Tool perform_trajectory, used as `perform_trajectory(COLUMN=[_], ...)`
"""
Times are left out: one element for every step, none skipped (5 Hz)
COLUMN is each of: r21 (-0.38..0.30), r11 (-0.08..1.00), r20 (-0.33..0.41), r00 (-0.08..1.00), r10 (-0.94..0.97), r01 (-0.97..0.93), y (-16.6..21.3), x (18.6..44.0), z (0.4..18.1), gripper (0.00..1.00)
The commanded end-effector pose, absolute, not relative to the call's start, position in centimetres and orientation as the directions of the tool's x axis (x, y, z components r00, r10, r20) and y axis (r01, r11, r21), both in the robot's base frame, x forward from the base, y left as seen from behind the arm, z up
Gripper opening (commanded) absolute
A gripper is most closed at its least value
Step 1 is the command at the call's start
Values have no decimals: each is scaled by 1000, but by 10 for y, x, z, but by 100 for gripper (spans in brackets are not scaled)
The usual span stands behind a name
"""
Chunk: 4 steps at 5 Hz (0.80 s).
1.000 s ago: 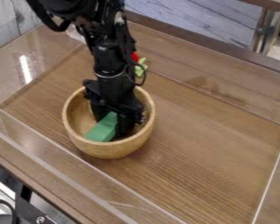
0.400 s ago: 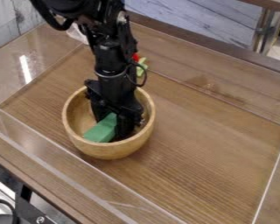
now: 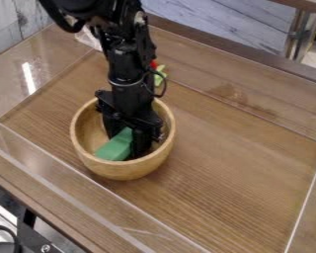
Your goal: Remove the green stick from the brown bowl and put it on the table
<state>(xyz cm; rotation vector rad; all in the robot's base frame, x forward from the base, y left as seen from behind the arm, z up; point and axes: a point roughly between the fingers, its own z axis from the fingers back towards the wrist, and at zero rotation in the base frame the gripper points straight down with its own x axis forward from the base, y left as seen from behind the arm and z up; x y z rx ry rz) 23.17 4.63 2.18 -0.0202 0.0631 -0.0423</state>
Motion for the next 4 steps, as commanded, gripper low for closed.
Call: perform_trajectory(r21=[-22,-25,-27,-30], r11=[997,995,993,998], r20=[-71,-81,-92,-103], r00=[995,992,988,993], r10=[-70,-97,-121,-65], r01=[69,95,119,62], y=[46,45,45,48], x=[227,221,216,213], z=[19,19,19,22], gripper=[0,0,0,0])
